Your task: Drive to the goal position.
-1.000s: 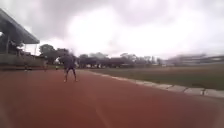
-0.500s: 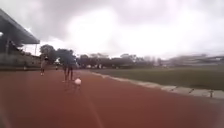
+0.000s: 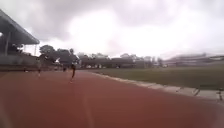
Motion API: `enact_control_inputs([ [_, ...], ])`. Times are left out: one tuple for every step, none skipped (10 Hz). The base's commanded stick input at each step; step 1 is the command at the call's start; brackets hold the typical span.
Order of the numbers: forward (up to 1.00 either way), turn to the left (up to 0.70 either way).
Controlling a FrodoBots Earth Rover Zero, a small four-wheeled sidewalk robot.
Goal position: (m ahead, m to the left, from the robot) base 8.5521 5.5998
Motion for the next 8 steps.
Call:
enact_control_inputs([
  [0.50, 0.02],
  [0.50, 0.02],
  [0.50, 0.02],
  [0.50, 0.02],
  [0.50, 0.02],
  [0.50, 0.02],
  [0.50, 0.02],
  [0.50, 0.02],
])
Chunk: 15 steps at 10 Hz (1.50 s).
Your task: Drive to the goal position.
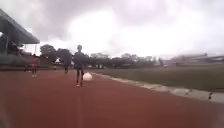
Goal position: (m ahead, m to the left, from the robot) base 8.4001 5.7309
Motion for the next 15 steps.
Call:
enact_control_inputs([
  [0.50, 0.02],
  [0.50, 0.02],
  [0.50, 0.02],
  [0.50, 0.02],
  [0.50, 0.02],
  [0.50, 0.02],
  [0.50, 0.02],
  [0.50, 0.02],
  [0.50, 0.02],
  [0.50, 0.02],
  [0.50, 0.02],
  [0.50, 0.02],
  [0.50, 0.02],
  [0.50, 0.02],
  [0.50, 0.02],
])
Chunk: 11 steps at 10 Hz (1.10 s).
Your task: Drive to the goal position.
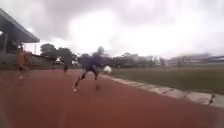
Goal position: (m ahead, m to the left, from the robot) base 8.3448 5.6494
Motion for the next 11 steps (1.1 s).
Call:
enact_control_inputs([
  [0.50, 0.02],
  [0.50, 0.02],
  [0.50, 0.02],
  [0.50, 0.02],
  [0.50, 0.02],
  [0.50, 0.02],
  [0.00, 0.00],
  [0.00, 0.00],
  [0.00, 0.00],
  [0.00, 0.00],
  [0.00, 0.00],
])
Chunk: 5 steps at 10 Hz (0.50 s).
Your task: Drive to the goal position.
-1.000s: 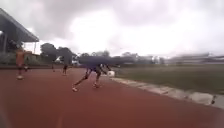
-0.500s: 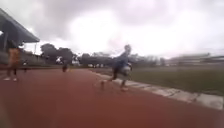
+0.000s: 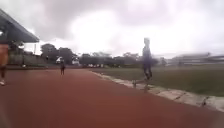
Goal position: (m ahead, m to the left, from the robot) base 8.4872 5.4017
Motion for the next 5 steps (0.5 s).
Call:
enact_control_inputs([
  [0.42, 0.02],
  [0.50, 0.02],
  [0.50, 0.02],
  [0.50, 0.02],
  [0.50, 0.02],
])
